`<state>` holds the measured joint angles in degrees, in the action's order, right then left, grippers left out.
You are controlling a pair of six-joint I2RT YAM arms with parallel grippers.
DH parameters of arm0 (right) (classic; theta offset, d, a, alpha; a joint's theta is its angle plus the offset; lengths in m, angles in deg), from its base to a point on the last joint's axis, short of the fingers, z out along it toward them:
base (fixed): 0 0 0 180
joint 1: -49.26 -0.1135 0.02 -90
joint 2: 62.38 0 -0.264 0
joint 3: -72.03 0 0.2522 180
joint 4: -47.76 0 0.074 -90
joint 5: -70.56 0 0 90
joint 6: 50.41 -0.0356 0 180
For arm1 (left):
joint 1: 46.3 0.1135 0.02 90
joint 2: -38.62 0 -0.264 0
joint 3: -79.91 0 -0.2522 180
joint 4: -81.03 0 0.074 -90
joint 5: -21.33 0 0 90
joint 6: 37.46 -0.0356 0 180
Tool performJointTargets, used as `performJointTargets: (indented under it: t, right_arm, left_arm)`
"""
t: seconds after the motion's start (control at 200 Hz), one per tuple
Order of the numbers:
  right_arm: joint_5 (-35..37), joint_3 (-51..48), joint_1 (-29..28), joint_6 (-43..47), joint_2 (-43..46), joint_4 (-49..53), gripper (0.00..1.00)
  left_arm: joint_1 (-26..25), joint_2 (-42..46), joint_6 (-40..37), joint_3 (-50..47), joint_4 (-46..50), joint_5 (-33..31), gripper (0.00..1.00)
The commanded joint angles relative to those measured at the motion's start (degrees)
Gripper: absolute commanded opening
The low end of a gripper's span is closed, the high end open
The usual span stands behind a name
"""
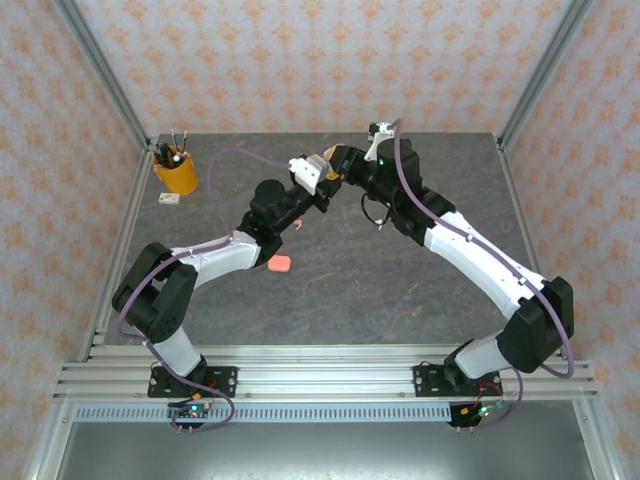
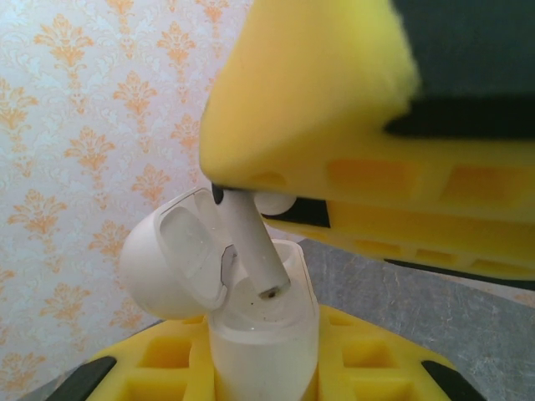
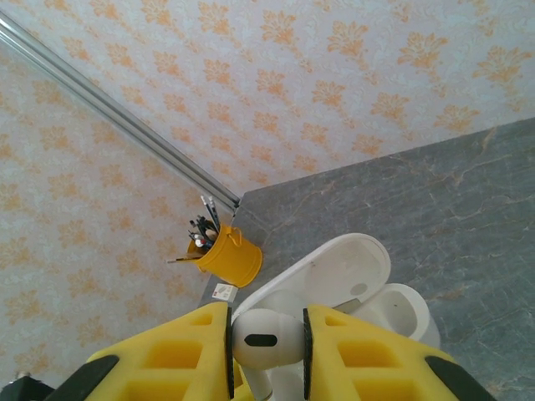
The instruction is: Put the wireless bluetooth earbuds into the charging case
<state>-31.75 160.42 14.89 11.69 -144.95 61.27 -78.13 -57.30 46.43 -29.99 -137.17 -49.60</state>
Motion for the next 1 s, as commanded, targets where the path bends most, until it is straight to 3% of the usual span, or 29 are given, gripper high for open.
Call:
performJointTargets:
  t: [0.0,0.996]
  right_arm:
    - [1.6,-0.8,-0.2,1.4,0.1,-2.6,0.25]
    - [2.2,-0.7,-0.2,2.1,-2.1,-3.5,0.24]
  left_arm:
    - [0.2,1.5,0.5,2.0,-1.5,-0.1,0.00]
    - [0.2,1.7,1.3,2.2,-1.0,0.8,0.00]
